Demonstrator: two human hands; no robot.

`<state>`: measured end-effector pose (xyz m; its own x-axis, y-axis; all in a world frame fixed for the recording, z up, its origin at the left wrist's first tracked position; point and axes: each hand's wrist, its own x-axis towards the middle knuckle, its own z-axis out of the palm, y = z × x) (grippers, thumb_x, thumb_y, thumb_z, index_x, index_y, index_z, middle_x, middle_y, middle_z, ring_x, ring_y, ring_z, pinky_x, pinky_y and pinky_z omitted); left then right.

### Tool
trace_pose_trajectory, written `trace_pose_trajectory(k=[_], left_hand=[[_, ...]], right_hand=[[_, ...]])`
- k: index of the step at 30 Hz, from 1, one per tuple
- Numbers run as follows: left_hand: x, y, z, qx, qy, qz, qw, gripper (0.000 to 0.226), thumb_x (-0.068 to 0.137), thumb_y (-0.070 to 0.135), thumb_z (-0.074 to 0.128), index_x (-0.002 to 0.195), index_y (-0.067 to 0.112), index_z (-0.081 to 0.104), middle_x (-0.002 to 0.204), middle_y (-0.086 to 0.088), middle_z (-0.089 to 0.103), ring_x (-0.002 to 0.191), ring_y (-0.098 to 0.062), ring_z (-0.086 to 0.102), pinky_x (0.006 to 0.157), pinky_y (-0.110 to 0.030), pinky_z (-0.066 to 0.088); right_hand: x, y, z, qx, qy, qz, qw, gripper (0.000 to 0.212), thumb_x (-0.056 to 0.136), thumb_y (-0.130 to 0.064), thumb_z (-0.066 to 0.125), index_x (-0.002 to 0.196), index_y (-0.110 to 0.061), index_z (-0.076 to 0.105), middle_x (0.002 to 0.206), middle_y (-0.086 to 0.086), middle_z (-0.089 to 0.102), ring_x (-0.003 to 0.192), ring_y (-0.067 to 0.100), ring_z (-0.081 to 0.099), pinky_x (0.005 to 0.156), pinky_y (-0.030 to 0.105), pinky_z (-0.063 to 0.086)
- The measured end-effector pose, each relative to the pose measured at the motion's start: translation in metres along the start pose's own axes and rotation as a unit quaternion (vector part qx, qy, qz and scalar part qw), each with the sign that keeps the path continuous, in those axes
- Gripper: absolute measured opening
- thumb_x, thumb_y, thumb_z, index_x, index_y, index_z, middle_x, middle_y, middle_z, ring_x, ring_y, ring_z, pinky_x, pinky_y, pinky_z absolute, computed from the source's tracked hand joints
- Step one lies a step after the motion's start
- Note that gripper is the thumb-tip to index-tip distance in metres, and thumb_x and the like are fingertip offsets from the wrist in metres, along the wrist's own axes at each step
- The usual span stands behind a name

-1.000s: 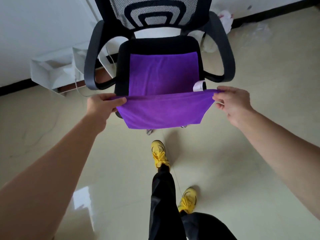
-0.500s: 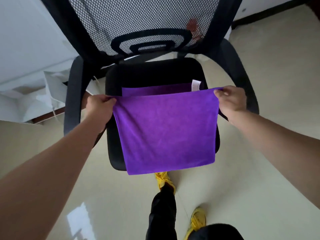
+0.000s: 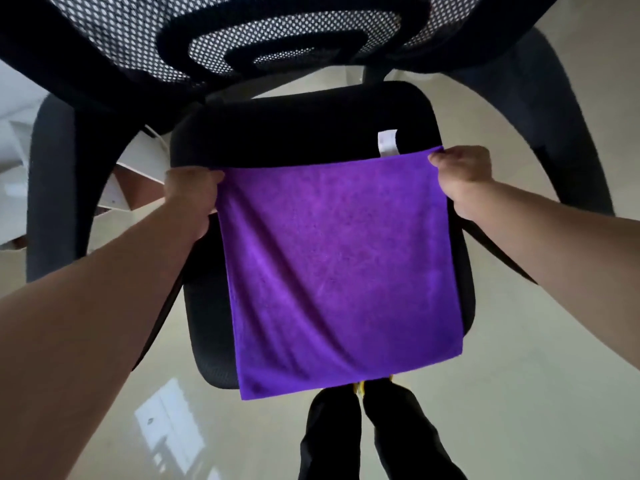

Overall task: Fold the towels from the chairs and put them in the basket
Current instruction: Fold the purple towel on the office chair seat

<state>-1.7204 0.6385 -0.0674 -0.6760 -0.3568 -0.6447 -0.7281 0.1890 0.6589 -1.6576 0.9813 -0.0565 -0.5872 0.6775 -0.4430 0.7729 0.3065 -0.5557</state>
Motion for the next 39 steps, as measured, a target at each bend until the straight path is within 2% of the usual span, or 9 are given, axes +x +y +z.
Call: trace_pose_trajectory(k=[4, 9, 14, 17, 20, 24, 32, 36, 39], left_hand=[[0.013, -0.005, 0.003, 0.031, 0.055, -0.010, 0.998, 0.015, 0.058, 0.015, 0.080, 0.058, 0.017, 0.065, 0.081, -0.012, 0.071, 0.076, -0.026, 0.070, 0.069, -0.045, 0.060], [0.018, 0.000, 0.004, 0.093, 0.079, 0.001, 0.992, 0.031, 0.046, 0.031, 0.080, 0.066, 0.014, 0.064, 0.085, -0.013, 0.071, 0.076, -0.030, 0.070, 0.067, -0.048, 0.060], [0.002, -0.020, -0.005, 0.105, 0.058, -0.036, 0.992, 0.064, 0.039, 0.058, 0.076, 0.082, 0.013, 0.063, 0.085, -0.013, 0.071, 0.074, -0.034, 0.070, 0.065, -0.051, 0.059], [-0.037, -0.041, -0.015, 0.065, 0.036, -0.058, 0.996, 0.043, 0.053, 0.050, 0.083, 0.060, 0.019, 0.054, 0.077, -0.012, 0.069, 0.073, -0.032, 0.069, 0.069, -0.052, 0.059], [-0.075, -0.080, -0.029, 0.061, -0.010, -0.074, 0.995, 0.046, 0.049, 0.051, 0.086, 0.060, 0.020, 0.054, 0.075, -0.013, 0.064, 0.072, -0.030, 0.064, 0.073, -0.049, 0.056], [-0.124, -0.120, -0.043, 0.155, -0.008, -0.051, 0.987, 0.037, 0.060, 0.034, 0.086, 0.075, 0.012, 0.061, 0.072, -0.007, 0.063, 0.070, -0.026, 0.060, 0.072, -0.041, 0.052], [-0.169, -0.175, -0.065, 0.284, -0.068, 0.033, 0.956, 0.046, 0.070, 0.026, 0.081, 0.054, 0.011, 0.040, 0.047, -0.001, 0.037, 0.052, -0.025, 0.036, 0.054, -0.035, 0.032], [-0.181, -0.197, -0.073, 0.304, -0.092, -0.015, 0.948, 0.052, 0.069, 0.028, 0.081, 0.049, 0.014, 0.036, 0.044, 0.004, 0.031, 0.051, -0.024, 0.032, 0.051, -0.033, 0.024], [-0.190, -0.220, -0.082, 0.291, -0.125, -0.055, 0.947, 0.038, 0.057, 0.039, 0.076, 0.051, 0.012, 0.051, 0.047, 0.006, 0.040, 0.054, -0.022, 0.038, 0.057, -0.032, 0.030]], right_hand=[[0.012, 0.007, 0.007, -0.042, 0.014, -0.014, 0.999, 0.018, 0.086, -0.028, 0.068, 0.086, -0.010, 0.072, 0.086, 0.011, 0.069, 0.087, 0.029, 0.067, 0.072, 0.032, 0.050], [0.026, 0.001, 0.009, -0.112, 0.010, -0.004, 0.994, 0.022, 0.081, -0.034, 0.074, 0.092, -0.015, 0.073, 0.097, 0.008, 0.072, 0.094, 0.026, 0.067, 0.076, 0.024, 0.047], [0.003, 0.014, -0.003, -0.092, -0.003, 0.035, 0.995, 0.041, 0.080, -0.051, 0.070, 0.063, -0.017, 0.055, 0.068, 0.007, 0.061, 0.076, 0.031, 0.065, 0.066, 0.030, 0.047], [-0.032, 0.038, -0.011, -0.056, -0.012, 0.041, 0.998, 0.044, 0.083, -0.051, 0.067, 0.104, -0.013, 0.064, 0.104, 0.008, 0.066, 0.103, 0.027, 0.061, 0.078, 0.026, 0.039], [-0.073, 0.073, -0.019, -0.052, -0.010, 0.035, 0.998, 0.047, 0.083, -0.045, 0.068, 0.113, -0.010, 0.061, 0.108, 0.011, 0.066, 0.105, 0.030, 0.061, 0.084, 0.032, 0.042], [-0.115, 0.127, -0.032, -0.062, -0.039, 0.053, 0.996, 0.037, 0.083, -0.044, 0.069, 0.103, -0.013, 0.062, 0.088, 0.002, 0.065, 0.093, 0.027, 0.063, 0.080, 0.035, 0.046], [-0.151, 0.188, -0.051, -0.083, -0.091, 0.075, 0.990, 0.028, 0.079, -0.045, 0.072, 0.076, -0.017, 0.068, 0.074, 0.000, 0.069, 0.076, 0.024, 0.062, 0.069, 0.037, 0.047], [-0.162, 0.196, -0.058, -0.073, -0.150, 0.127, 0.978, 0.056, 0.080, -0.041, 0.073, 0.050, -0.009, 0.039, 0.048, 0.000, 0.035, 0.053, 0.024, 0.035, 0.053, 0.034, 0.027], [-0.165, 0.206, -0.061, -0.022, -0.204, 0.185, 0.961, 0.054, 0.076, -0.040, 0.077, 0.051, -0.013, 0.037, 0.055, 0.001, 0.030, 0.056, 0.019, 0.028, 0.055, 0.031, 0.020]])
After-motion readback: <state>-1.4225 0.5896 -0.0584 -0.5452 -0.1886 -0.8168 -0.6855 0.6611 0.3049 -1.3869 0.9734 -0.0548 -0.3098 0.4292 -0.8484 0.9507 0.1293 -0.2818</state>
